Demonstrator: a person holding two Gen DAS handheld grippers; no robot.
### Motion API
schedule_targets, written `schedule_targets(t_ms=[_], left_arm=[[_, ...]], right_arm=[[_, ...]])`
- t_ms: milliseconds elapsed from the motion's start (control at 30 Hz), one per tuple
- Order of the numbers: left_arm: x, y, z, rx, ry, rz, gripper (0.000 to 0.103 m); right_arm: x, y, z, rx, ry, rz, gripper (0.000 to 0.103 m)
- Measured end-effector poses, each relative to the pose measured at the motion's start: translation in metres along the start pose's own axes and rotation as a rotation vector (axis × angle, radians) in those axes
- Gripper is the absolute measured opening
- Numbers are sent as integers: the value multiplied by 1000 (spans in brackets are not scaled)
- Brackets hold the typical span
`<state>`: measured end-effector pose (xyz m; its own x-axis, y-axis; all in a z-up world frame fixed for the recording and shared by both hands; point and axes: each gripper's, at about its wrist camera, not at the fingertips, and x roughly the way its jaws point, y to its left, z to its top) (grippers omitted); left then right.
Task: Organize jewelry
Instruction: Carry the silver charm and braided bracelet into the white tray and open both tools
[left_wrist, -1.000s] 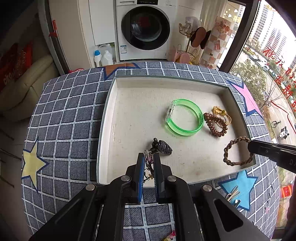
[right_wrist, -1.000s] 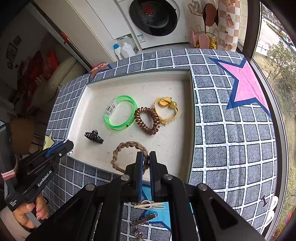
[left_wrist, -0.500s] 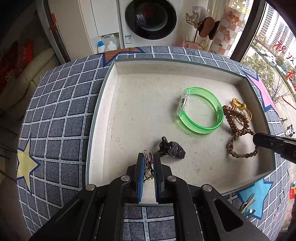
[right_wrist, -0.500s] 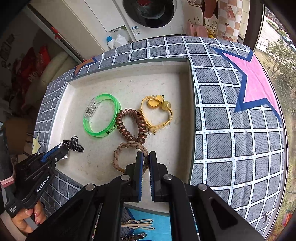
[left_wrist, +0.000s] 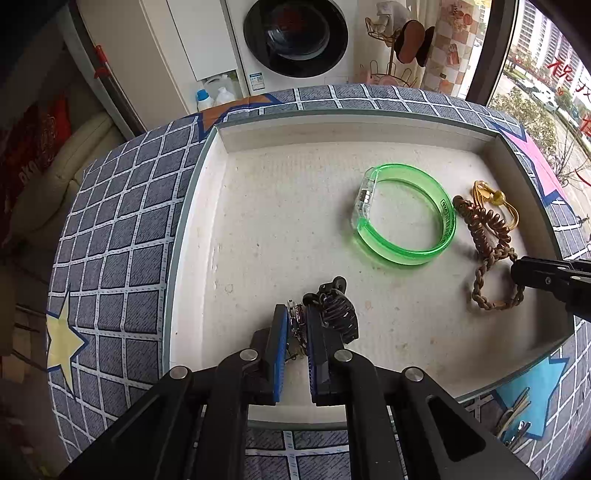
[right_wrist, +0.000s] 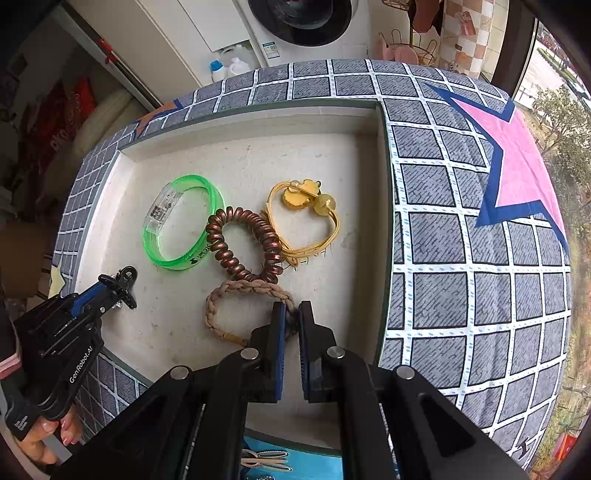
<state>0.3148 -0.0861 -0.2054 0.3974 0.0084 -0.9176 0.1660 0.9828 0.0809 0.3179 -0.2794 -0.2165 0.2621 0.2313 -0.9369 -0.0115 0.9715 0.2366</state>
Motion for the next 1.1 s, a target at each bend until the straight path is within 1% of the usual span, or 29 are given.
schedule_targets(t_ms=[100,233,267,333,400,500,633,767,833,867,900,933,967,1000,1100], left_arm=[[-4,0,1,4,-8,7,22],[-9,-2,2,9,-17,-5,22],[-10,-3,3,10,-18,-7,22],[-11,-2,4,8,-19,-9,22],[-12,-1,4,1,-18,-11,22],[-16,1,4,-10,-21,-15,22],[-21,2,3,-18,-33,-26,22],[-34,4,2,-36,-64,-65,22],[-42,4,0,-25,-81,-70,24],[-46,3,-2,-20,-87,-68,34],[-49,4,-3,-20,-90,-66,91],[-55,5,-6,-34,-105,-46,103],[-62,7,-9,-46,-143,-29,103],[-65,7,-10,-48,-146,-31,103],[-71,9,-17,-63,-134,-47,103]], right_arm=[[0,1,0,4,4,5,9],[1,0,0,17,5,13,11],[1,0,1,21,5,17,13],[1,1,1,29,4,29,23],[-3,1,1,34,0,29,51],[-8,0,1,49,-16,45,52],[-16,-4,1,86,-35,87,52],[-27,-5,0,104,-62,114,52],[-35,-5,-1,108,-75,124,53],[-38,-5,-2,111,-81,132,54],[-43,-4,-3,114,-87,140,55],[-47,-4,-4,117,-94,147,57],[-51,-3,-5,119,-101,153,61],[-55,-3,-7,122,-108,158,63],[-66,-2,-11,132,-125,170,66]])
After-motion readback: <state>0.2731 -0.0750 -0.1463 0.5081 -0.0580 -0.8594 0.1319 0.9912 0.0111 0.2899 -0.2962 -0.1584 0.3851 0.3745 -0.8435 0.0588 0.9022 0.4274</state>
